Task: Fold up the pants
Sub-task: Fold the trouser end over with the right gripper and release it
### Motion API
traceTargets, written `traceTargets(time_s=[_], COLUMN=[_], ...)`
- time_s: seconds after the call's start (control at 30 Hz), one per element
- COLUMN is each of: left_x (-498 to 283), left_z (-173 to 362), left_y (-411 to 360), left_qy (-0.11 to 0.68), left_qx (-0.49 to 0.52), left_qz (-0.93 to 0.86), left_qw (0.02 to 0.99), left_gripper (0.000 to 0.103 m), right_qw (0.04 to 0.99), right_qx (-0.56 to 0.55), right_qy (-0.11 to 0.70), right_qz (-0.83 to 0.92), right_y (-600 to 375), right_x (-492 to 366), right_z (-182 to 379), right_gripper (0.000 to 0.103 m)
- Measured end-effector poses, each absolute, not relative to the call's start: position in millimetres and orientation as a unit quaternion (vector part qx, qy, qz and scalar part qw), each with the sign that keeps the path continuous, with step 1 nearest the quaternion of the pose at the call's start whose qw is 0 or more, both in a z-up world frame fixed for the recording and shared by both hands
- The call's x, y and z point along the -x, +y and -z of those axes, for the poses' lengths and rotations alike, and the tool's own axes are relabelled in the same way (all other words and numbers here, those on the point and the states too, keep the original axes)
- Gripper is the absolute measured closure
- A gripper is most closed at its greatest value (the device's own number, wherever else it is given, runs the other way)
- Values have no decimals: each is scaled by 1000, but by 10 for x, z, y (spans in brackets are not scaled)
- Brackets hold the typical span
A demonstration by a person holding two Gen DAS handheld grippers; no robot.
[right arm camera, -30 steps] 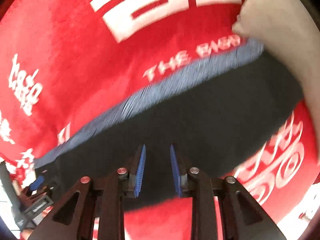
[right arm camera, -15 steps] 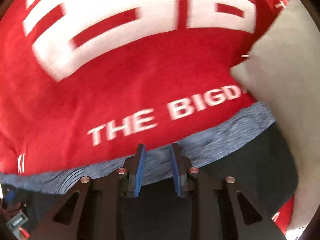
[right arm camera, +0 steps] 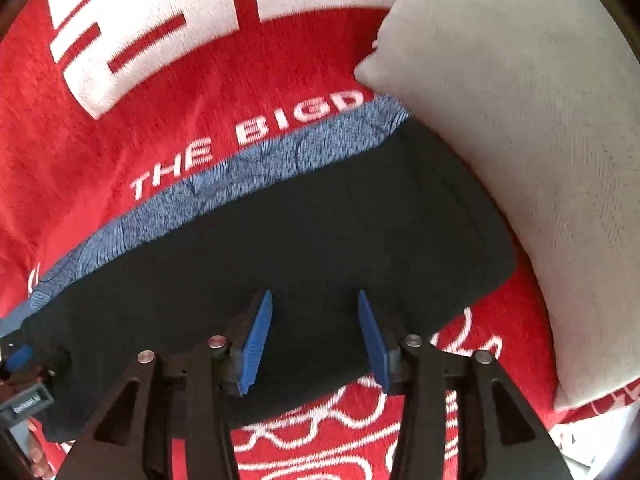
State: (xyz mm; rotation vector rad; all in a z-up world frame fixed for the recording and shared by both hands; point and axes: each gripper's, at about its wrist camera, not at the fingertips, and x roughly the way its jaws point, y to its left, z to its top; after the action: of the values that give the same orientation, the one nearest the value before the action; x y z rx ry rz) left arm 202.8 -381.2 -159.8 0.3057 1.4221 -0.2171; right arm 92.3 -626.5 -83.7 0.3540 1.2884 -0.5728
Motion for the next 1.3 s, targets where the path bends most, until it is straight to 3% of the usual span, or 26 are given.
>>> traceTargets(time_s=[0.2,0.6,1.07,1.3], left_x=[-2048,-1959,-1909,-1736], left_z=[1643,1544,1510,1298], left_y=[-3828,-3936,-4019,-4273], left_qy=[652,648,634,635], left_qx=[-146,-167,-201,-180], left_qz=[94,76,76,116], left_qw=[738,739,743,743], left_gripper=[0,0,0,0], right_qw=[748,723,669,679], right_qx=[-180,-283,-426,-494], right_qy=[592,587,561,494], right_qz=[238,229,236,226], right_y=[-6311,-6440,-6432,-6611], right_x=[-943,-680,78,232], right_z=[828,575,745,778], right_gripper=[35,35,35,35])
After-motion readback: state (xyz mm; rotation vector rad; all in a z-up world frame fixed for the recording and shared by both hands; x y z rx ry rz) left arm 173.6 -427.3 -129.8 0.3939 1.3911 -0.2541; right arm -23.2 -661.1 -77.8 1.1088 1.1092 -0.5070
